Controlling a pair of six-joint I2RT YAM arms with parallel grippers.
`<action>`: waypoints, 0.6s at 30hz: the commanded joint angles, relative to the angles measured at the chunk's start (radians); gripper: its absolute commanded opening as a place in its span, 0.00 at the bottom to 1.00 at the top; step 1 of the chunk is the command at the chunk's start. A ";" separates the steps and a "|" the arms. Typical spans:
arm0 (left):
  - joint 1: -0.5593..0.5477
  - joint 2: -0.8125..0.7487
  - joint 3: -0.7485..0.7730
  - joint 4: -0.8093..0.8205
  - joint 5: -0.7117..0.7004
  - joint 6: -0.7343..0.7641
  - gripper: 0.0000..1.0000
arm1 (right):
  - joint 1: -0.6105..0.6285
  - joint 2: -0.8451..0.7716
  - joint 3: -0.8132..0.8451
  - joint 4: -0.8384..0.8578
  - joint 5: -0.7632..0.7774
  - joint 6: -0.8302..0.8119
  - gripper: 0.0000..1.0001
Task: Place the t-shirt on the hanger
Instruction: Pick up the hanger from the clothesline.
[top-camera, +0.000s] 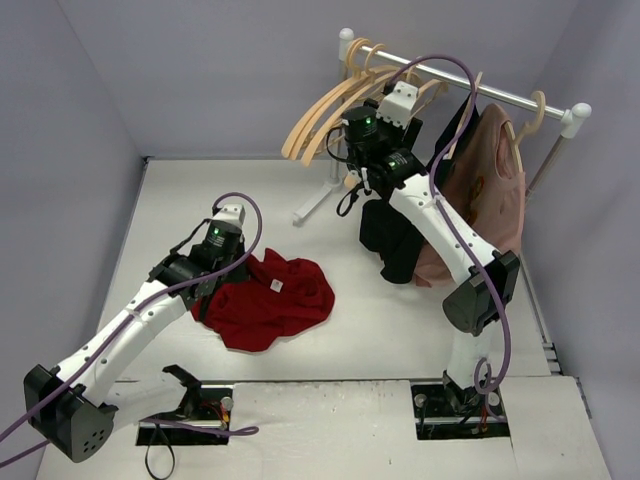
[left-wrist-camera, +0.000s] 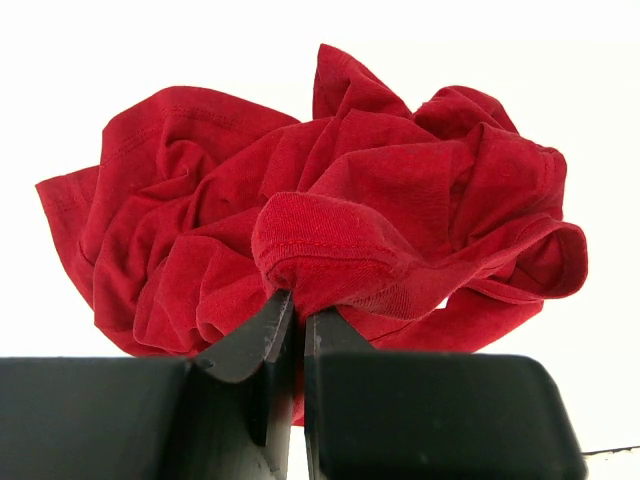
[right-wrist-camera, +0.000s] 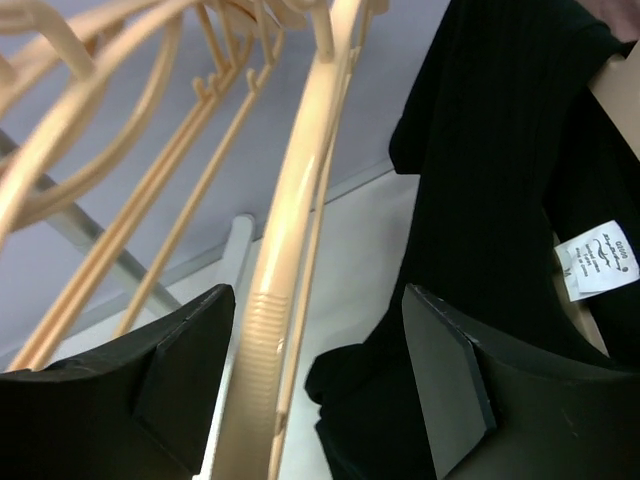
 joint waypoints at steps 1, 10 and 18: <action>0.006 -0.007 0.038 0.026 -0.009 0.020 0.00 | -0.017 -0.093 -0.039 0.051 0.047 0.015 0.60; 0.006 0.003 0.043 0.028 -0.009 0.024 0.00 | -0.018 -0.138 -0.066 0.050 0.064 -0.004 0.43; 0.006 -0.004 0.040 0.026 -0.009 0.027 0.00 | -0.021 -0.147 -0.073 0.050 0.065 -0.033 0.17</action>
